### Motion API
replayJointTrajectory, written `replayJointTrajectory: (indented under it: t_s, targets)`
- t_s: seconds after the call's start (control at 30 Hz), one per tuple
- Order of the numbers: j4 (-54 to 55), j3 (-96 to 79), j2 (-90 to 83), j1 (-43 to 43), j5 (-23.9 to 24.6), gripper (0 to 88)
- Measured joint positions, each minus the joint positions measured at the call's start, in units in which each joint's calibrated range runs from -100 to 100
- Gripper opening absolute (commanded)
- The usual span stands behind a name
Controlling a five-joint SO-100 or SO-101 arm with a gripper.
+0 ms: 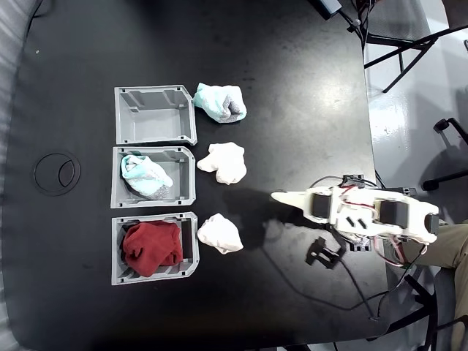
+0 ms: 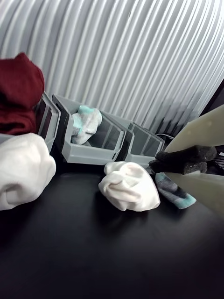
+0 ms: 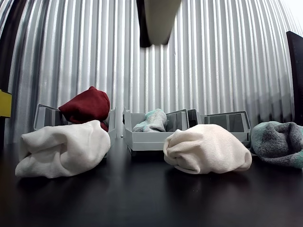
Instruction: Put the sock in the container
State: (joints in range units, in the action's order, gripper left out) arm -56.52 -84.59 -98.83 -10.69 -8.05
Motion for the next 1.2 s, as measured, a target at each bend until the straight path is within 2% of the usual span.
replayJointTrajectory:
  t_s: [0.17,0.4,0.83,1.2]
  targets:
    - [-7.2,10.4,-0.1,-1.1,0.0,1.2]
    - [-9.2,20.7,6.6,-12.5,0.0,1.2]
    - [-9.2,46.8,45.6,-30.1,0.0,1.3]
    - [-9.2,68.0,78.7,-32.6,0.0,1.3]
